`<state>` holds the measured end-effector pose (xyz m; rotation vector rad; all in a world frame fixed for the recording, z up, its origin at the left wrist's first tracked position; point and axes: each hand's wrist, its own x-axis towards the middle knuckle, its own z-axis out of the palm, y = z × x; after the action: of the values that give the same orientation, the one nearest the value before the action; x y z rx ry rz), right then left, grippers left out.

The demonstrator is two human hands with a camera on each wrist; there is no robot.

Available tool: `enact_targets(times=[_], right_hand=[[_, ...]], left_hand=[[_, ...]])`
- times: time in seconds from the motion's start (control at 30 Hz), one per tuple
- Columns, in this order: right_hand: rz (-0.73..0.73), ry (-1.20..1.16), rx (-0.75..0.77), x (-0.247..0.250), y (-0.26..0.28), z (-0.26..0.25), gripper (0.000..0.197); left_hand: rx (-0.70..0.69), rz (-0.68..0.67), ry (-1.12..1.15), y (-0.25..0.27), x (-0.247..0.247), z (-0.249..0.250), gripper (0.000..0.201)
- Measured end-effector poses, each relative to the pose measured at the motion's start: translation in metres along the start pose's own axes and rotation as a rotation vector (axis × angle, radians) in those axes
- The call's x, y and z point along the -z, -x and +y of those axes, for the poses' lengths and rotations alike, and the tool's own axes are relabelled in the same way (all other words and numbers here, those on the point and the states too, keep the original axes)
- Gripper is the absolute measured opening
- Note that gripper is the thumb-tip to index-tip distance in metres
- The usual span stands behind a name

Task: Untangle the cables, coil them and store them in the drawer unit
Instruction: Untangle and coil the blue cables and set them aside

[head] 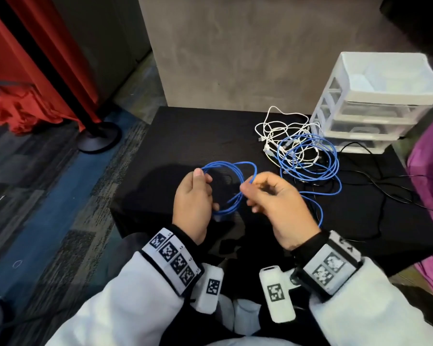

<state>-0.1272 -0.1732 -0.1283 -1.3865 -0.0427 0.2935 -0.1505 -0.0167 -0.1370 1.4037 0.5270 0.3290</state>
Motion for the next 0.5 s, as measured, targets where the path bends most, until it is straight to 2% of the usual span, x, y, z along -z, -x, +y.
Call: enact_targets(times=[0.07,0.13,0.23,0.3,0.33,0.4,0.5], right_hand=[[0.034,0.105,0.05,-0.007,0.002,0.012,0.021],[0.031,-0.014,-0.021,-0.01,0.003,0.019,0.03],[-0.151,-0.182,-0.193,-0.002,0.007,0.015,0.036],[-0.271,-0.202,-0.21,0.006,0.008,0.011,0.044],[-0.291,-0.214,-0.205,0.01,0.008,0.008,0.044],[-0.291,-0.241,-0.193,0.014,0.008,0.007,0.03],[-0.253,-0.188,-0.152,0.012,0.008,0.009,0.012]], left_hand=[[0.065,-0.034,0.093,0.0,-0.001,0.009,0.037],[0.068,-0.082,0.128,0.001,0.0,0.015,0.036],[0.054,-0.13,0.144,0.001,0.005,0.019,0.036],[0.058,-0.154,0.124,0.002,0.008,0.02,0.036],[0.061,-0.168,0.117,0.001,0.009,0.019,0.036],[0.034,-0.179,0.083,0.0,0.008,0.016,0.036],[-0.032,-0.142,-0.075,-0.003,0.006,0.008,0.04]])
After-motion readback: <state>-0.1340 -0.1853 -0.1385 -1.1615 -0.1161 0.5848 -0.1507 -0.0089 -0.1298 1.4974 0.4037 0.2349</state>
